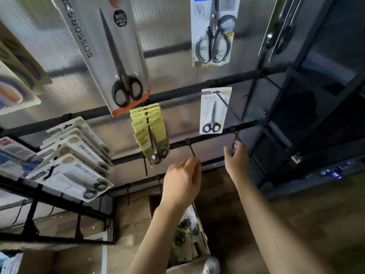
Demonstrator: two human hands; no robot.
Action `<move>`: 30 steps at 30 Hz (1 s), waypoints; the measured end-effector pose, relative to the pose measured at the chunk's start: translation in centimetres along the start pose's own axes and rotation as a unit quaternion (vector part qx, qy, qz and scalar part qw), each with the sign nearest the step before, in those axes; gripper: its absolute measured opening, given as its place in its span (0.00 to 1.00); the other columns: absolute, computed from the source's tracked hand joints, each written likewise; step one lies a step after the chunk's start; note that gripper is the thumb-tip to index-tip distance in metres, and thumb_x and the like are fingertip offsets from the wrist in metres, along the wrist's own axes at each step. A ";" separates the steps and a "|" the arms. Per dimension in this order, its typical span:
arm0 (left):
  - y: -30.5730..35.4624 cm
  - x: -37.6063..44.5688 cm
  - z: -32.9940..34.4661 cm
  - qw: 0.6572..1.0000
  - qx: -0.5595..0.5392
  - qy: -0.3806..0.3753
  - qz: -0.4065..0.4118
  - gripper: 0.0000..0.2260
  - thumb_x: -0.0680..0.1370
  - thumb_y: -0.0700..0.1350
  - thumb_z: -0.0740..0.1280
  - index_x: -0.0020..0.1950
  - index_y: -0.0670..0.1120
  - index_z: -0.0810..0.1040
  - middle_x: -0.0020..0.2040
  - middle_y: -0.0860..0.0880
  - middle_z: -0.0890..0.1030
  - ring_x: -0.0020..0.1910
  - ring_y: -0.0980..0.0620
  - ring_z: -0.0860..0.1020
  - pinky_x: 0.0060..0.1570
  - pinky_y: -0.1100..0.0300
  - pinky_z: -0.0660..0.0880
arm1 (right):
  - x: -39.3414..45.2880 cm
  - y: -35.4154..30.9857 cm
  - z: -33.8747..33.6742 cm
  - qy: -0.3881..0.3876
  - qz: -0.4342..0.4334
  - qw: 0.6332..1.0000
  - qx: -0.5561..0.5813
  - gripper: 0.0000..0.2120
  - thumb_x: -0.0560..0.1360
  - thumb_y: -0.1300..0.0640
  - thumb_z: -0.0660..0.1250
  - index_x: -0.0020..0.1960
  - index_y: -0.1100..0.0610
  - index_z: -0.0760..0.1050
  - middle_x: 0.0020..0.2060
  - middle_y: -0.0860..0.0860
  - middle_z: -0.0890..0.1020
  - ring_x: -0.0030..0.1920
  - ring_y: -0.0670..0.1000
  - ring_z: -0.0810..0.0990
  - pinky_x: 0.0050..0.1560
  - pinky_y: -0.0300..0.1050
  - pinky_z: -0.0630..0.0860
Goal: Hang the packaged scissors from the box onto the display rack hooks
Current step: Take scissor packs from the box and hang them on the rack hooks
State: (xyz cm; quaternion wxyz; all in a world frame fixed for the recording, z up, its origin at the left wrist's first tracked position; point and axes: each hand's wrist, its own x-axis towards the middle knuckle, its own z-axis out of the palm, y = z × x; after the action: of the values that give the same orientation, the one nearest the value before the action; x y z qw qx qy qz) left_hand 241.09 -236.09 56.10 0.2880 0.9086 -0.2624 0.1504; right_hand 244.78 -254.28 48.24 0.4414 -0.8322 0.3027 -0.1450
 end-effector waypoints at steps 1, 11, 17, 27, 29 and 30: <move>-0.4 -0.9 0.6 1.000 -0.007 -0.023 -0.004 0.04 0.74 0.41 0.64 0.46 0.44 0.79 0.37 0.49 0.80 0.32 0.49 0.78 0.31 0.62 0.72 | -1.4 1.0 0.1 -0.003 0.004 1.000 -0.017 0.21 0.79 0.54 0.62 0.68 0.64 0.68 0.62 0.59 0.75 0.62 0.57 0.75 0.54 0.42 0.69; -8.2 -12.9 5.5 0.961 -0.041 -0.224 -0.156 0.10 0.77 0.43 0.64 0.57 0.45 0.78 0.53 0.45 0.80 0.48 0.43 0.79 0.43 0.53 0.77 | -15.0 9.0 5.0 -0.108 0.051 0.980 -0.161 0.19 0.79 0.53 0.61 0.68 0.60 0.69 0.63 0.56 0.76 0.64 0.54 0.73 0.62 0.45 0.68; -15.7 -19.8 11.2 0.931 -0.010 -0.289 -0.221 0.12 0.77 0.43 0.63 0.60 0.44 0.76 0.57 0.43 0.78 0.54 0.40 0.77 0.45 0.52 0.73 | -20.9 16.4 12.1 -0.216 0.026 0.954 -0.207 0.18 0.78 0.56 0.63 0.65 0.62 0.72 0.58 0.58 0.78 0.61 0.58 0.74 0.60 0.48 0.69; -27.5 -32.0 28.9 0.867 0.050 -0.394 -0.300 0.17 0.77 0.42 0.62 0.66 0.44 0.70 0.59 0.44 0.75 0.59 0.42 0.72 0.50 0.53 0.71 | -21.5 33.7 26.1 -0.353 -0.020 0.894 -0.276 0.19 0.77 0.55 0.63 0.67 0.59 0.68 0.59 0.55 0.77 0.61 0.55 0.73 0.62 0.48 0.70; -29.5 -33.5 32.7 0.852 0.077 -0.420 -0.303 0.16 0.76 0.41 0.61 0.64 0.43 0.70 0.61 0.43 0.74 0.61 0.42 0.70 0.55 0.52 0.70 | -20.3 36.3 29.1 -0.343 -0.053 0.894 -0.283 0.18 0.76 0.56 0.64 0.64 0.58 0.70 0.55 0.55 0.79 0.57 0.56 0.76 0.57 0.49 0.73; -30.4 -34.2 34.4 0.849 0.089 -0.429 -0.297 0.16 0.76 0.41 0.60 0.64 0.43 0.70 0.61 0.43 0.74 0.62 0.42 0.70 0.56 0.52 0.70 | -19.8 37.5 30.6 -0.340 -0.069 0.893 -0.287 0.16 0.76 0.56 0.64 0.63 0.58 0.71 0.53 0.55 0.79 0.55 0.56 0.77 0.55 0.49 0.74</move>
State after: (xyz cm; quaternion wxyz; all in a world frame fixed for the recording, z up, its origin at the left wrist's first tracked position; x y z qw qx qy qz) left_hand 234.51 -222.34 0.92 0.0954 0.9390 -0.0632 -0.3242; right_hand 230.91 -238.04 0.51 0.2480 -0.9400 0.1044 0.2095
